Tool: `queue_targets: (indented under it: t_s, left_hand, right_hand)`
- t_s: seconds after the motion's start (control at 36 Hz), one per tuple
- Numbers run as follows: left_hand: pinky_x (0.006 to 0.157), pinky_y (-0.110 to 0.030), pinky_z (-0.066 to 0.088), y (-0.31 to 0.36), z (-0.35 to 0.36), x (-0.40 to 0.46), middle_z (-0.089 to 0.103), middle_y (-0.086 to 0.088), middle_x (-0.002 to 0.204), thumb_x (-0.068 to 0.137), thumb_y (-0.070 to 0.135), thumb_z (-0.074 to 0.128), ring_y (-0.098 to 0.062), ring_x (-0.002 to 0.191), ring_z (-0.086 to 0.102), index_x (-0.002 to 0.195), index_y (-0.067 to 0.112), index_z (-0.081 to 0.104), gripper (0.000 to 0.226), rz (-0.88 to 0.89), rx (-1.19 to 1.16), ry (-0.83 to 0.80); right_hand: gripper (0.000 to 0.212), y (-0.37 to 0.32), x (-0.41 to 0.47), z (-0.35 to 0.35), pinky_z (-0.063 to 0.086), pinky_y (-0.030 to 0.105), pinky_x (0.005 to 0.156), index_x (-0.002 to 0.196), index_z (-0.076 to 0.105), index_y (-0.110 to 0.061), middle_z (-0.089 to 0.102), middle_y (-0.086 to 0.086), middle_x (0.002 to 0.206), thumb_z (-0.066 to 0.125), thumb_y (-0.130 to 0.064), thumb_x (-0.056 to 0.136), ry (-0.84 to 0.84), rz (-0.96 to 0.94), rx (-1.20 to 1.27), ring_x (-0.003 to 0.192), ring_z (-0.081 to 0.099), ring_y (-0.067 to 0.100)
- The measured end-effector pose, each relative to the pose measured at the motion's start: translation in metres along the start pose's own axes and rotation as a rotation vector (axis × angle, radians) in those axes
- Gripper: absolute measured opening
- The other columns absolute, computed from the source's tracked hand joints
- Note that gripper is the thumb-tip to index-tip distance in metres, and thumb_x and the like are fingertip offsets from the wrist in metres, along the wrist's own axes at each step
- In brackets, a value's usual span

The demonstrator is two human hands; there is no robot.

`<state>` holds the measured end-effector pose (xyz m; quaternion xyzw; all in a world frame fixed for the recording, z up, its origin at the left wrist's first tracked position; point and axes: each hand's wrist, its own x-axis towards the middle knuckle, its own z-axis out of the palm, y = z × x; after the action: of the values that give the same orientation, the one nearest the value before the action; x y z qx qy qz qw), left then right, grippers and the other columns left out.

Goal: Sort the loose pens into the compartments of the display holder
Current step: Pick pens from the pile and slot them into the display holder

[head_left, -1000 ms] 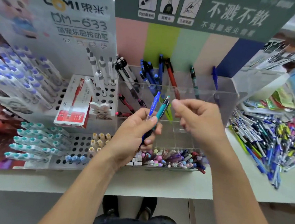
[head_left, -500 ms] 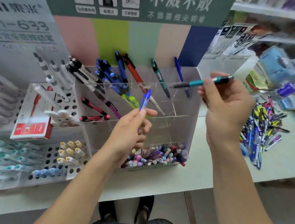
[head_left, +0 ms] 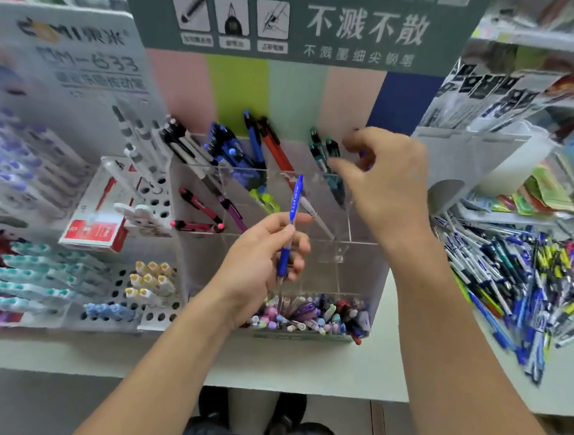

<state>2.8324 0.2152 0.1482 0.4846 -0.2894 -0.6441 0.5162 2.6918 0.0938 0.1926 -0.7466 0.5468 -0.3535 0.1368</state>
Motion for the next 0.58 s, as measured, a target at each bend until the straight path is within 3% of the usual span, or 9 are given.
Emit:
queue_targets:
  t_s: [0.03,0.08,0.17,0.22,0.36,0.44,0.53,0.58]
  left_hand:
    - [0.054,-0.023,0.04,-0.001,0.0,-0.001,0.06,-0.001,0.074,0.108,0.012,0.037,-0.015,0.061,0.05,0.115,0.014,0.064,0.028,0.011,-0.004,0.013]
    - [0.055,-0.022,0.042,-0.003,-0.001,-0.002,0.06,-0.001,0.076,0.107,0.011,0.041,-0.014,0.061,0.052,0.117,0.015,0.065,0.026,0.038,-0.007,0.032]
    - [0.054,-0.022,0.042,-0.006,-0.005,-0.004,0.065,-0.001,0.078,0.104,0.008,0.05,-0.013,0.06,0.054,0.119,0.013,0.065,0.021,0.075,0.034,0.056]
    - [0.054,-0.021,0.043,-0.006,-0.009,-0.006,0.068,-0.001,0.079,0.102,0.007,0.055,-0.012,0.06,0.054,0.117,0.011,0.066,0.02,0.092,0.105,0.063]
    - [0.06,-0.022,0.048,-0.002,-0.017,-0.007,0.076,-0.003,0.09,0.1,0.006,0.058,-0.011,0.069,0.063,0.119,0.019,0.065,0.024,0.123,0.213,0.06]
    - [0.068,-0.024,0.053,0.002,-0.019,-0.002,0.075,-0.007,0.106,0.1,0.011,0.06,-0.012,0.084,0.071,0.115,0.027,0.066,0.023,0.141,0.262,0.056]
    - [0.072,-0.025,0.055,0.009,-0.019,0.003,0.071,-0.008,0.116,0.1,0.013,0.06,-0.011,0.091,0.072,0.116,0.026,0.066,0.021,0.139,0.233,0.024]
    - [0.073,-0.026,0.056,0.015,-0.018,0.006,0.069,-0.009,0.118,0.101,0.014,0.059,-0.012,0.092,0.071,0.119,0.023,0.066,0.021,0.143,0.217,-0.004]
  right_hand:
    - [0.016,-0.006,-0.011,-0.005,0.051,0.022,0.072,0.091,0.078,-0.016,0.073,-0.008,0.08,0.082,-0.029,0.084,0.045,-0.002,0.088,0.07,0.063,0.003]
    - [0.013,-0.017,-0.033,-0.007,0.045,0.013,0.063,0.079,0.077,-0.024,0.068,-0.017,0.066,0.079,-0.033,0.087,0.023,0.035,0.251,0.06,0.061,-0.002]
    - [0.021,-0.025,-0.062,0.011,0.05,0.023,0.06,0.077,0.078,-0.017,0.07,-0.006,0.063,0.081,-0.036,0.086,-0.207,0.153,0.406,0.057,0.061,0.006]
    - [0.02,-0.027,-0.074,0.022,0.051,0.032,0.059,0.078,0.077,-0.012,0.069,0.002,0.062,0.08,-0.03,0.087,-0.264,0.222,0.487,0.056,0.06,0.018]
    - [0.012,-0.03,-0.079,0.025,0.043,0.016,0.052,0.086,0.076,-0.001,0.062,-0.001,0.061,0.073,-0.01,0.093,-0.266,0.429,0.791,0.049,0.05,0.003]
    - [0.008,-0.031,-0.071,0.017,0.049,0.021,0.057,0.092,0.077,-0.009,0.068,-0.003,0.068,0.071,-0.013,0.095,-0.127,0.376,0.778,0.06,0.057,0.006]
    - [0.006,-0.029,-0.053,-0.003,0.054,0.026,0.061,0.097,0.075,-0.01,0.068,-0.005,0.071,0.069,-0.011,0.096,0.234,0.285,0.776,0.062,0.061,0.009]
    - [0.01,-0.021,-0.036,-0.02,0.055,0.026,0.064,0.1,0.075,-0.006,0.07,-0.003,0.074,0.071,-0.014,0.095,0.458,0.19,0.63,0.063,0.064,0.008]
